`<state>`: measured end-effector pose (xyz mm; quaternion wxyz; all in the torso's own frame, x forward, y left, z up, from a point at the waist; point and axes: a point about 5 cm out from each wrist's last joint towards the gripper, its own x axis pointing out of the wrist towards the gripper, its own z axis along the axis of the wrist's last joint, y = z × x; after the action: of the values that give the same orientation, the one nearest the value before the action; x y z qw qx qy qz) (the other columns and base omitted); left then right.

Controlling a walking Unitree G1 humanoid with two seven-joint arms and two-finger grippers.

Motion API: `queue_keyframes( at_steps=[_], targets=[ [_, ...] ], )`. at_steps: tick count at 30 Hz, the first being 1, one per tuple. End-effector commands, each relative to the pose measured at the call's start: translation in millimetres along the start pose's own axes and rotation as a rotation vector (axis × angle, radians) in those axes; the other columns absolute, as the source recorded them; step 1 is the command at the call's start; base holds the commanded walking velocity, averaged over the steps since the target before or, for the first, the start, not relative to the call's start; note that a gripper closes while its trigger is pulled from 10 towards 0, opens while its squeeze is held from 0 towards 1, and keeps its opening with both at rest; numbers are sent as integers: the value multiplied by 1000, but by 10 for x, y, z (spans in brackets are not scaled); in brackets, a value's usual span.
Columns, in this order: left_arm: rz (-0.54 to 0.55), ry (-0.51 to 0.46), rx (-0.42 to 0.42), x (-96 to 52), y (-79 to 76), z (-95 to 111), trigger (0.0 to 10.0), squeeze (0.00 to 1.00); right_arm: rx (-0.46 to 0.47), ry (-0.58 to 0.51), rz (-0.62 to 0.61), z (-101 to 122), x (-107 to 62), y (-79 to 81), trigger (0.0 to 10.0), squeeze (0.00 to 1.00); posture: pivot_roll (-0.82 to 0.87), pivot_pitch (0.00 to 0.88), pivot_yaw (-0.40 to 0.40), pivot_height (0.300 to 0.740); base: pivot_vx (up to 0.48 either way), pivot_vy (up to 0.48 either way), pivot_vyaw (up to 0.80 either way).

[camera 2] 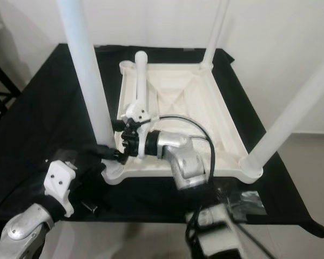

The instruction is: Building children table

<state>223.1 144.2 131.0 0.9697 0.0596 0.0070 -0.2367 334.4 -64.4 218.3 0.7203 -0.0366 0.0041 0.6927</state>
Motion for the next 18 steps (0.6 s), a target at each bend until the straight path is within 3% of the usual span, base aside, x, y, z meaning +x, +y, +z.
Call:
queue_keyframes(
  at_steps=[1,6,7,8,9,10,18],
  targets=[
    [-6,18,-19,-2,-25,-46,10000,0,1,-19,70,-6,11,4,10000,0,62,82,-30,740,0,0,0],
    [-5,19,-20,0,-33,-50,10000,0,28,-28,143,89,45,-110,10000,0,80,83,-40,740,0,0,0],
    [-4,19,-21,-3,-35,-52,10000,0,43,-22,164,94,62,-126,9373,0,84,81,-40,740,0,0,0],
    [-3,20,-23,-5,-35,-52,10000,0,45,1,170,77,78,-147,7098,0,88,83,-41,740,0,0,0],
    [-3,20,-23,-5,-35,-52,10000,0,45,1,170,77,78,-147,7098,0,88,83,-41,740,0,0,0],
    [-2,20,-24,-7,-35,-53,10000,0,41,28,173,53,86,-158,0,0,89,83,-42,740,0,0,0],
    [-4,20,-27,-9,-39,-52,10000,0,31,38,203,17,49,-190,0,0,82,88,-38,740,0,0,0]
  ],
)
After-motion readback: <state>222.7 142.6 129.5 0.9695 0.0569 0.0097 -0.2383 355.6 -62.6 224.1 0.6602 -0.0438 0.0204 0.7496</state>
